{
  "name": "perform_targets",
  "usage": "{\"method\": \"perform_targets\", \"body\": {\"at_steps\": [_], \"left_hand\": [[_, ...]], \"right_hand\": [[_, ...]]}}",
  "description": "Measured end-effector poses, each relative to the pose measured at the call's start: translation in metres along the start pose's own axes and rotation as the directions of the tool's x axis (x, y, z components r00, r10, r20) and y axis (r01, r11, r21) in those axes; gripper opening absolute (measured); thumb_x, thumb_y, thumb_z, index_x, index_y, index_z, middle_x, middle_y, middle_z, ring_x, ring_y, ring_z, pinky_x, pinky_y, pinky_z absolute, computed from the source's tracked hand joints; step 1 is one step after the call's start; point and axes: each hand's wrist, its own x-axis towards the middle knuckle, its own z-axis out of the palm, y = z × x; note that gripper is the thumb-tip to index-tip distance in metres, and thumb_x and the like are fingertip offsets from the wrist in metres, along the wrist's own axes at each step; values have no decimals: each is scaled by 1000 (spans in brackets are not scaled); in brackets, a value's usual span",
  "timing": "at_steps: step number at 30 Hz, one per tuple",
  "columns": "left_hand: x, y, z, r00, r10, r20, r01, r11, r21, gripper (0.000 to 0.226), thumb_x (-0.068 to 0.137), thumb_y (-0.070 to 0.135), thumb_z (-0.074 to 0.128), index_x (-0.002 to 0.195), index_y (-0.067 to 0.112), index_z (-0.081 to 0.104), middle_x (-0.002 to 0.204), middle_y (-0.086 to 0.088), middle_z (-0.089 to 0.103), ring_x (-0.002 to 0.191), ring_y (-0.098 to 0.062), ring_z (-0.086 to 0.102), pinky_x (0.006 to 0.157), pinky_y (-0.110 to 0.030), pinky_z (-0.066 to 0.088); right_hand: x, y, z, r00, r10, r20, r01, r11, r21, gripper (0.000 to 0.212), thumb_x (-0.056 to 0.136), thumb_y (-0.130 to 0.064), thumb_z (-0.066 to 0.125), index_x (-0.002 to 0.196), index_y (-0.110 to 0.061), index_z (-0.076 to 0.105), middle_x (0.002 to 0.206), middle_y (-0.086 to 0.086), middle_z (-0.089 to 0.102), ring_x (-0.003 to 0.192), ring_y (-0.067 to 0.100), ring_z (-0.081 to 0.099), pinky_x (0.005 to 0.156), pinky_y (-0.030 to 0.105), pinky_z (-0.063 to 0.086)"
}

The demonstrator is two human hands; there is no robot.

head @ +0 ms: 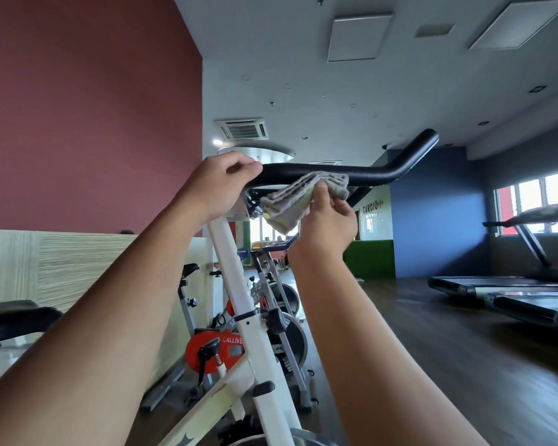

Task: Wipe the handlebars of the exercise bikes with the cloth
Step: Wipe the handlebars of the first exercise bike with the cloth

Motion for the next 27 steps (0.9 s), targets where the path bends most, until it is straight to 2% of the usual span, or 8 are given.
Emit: {"method": "perform_targets", "body": {"at_steps": [5, 8, 11, 15, 18, 20, 23, 27], "left_hand": [[-2, 21, 17, 994, 110, -12, -108, 986, 130, 10, 97, 34, 60, 96, 34, 70, 95, 24, 67, 98, -5, 61, 81, -13, 41], [-1, 30, 25, 985, 170, 3, -166, 960, 225, 15, 98, 36, 58, 101, 30, 72, 96, 22, 65, 99, -6, 58, 77, -14, 39], [0, 36, 31, 969, 245, 23, -240, 919, 312, 21, 98, 38, 58, 108, 26, 71, 97, 15, 64, 95, -9, 56, 75, -24, 37], [3, 46, 45, 953, 300, 27, -288, 879, 381, 24, 96, 38, 60, 111, 24, 72, 97, 9, 65, 92, -12, 53, 74, -24, 35], [5, 54, 58, 941, 335, 43, -315, 825, 469, 27, 94, 46, 61, 111, 28, 72, 99, 3, 71, 92, -21, 59, 79, -30, 43], [4, 55, 62, 947, 322, 27, -290, 811, 509, 30, 93, 51, 61, 114, 33, 71, 98, 3, 72, 89, -21, 58, 78, -31, 43], [4, 53, 60, 960, 280, 26, -259, 840, 477, 29, 92, 52, 63, 116, 37, 71, 88, 9, 69, 82, -19, 59, 76, -31, 48], [7, 52, 60, 971, 234, 44, -227, 860, 458, 24, 91, 51, 65, 111, 39, 71, 74, 27, 59, 77, -16, 59, 71, -27, 41]], "right_hand": [[9, -11, -6, 1000, 29, 10, -29, 1000, 8, 32, 88, -17, 76, 115, -9, 60, 112, 7, 72, 97, 19, 72, 82, 35, 61], [23, -25, -14, 999, -3, -53, 3, 1000, -8, 31, 88, -19, 76, 115, -9, 63, 113, 6, 71, 97, 19, 71, 77, 30, 60], [37, -40, -23, 995, -30, -93, 34, 998, 43, 29, 88, -18, 76, 114, -12, 65, 112, 5, 71, 98, 21, 71, 86, 40, 60], [36, -39, -26, 999, -12, -49, 12, 1000, -1, 24, 90, -16, 73, 111, -15, 61, 115, 6, 70, 102, 20, 69, 81, 29, 59], [39, -39, -29, 1000, 9, -15, -9, 1000, -12, 21, 88, -14, 75, 100, -18, 59, 113, 9, 70, 102, 22, 70, 90, 36, 59], [46, -48, -34, 1000, -6, -15, 6, 1000, -24, 23, 87, -14, 76, 105, -16, 60, 111, 7, 70, 100, 22, 71, 89, 38, 59], [62, -65, -44, 998, -67, -19, 67, 997, -32, 31, 89, -14, 74, 117, -10, 62, 110, 3, 70, 100, 20, 70, 87, 35, 60], [71, -72, -51, 994, -105, 14, 105, 992, -74, 30, 92, -14, 71, 120, -6, 63, 110, 3, 71, 99, 17, 70, 80, 26, 60]]}}
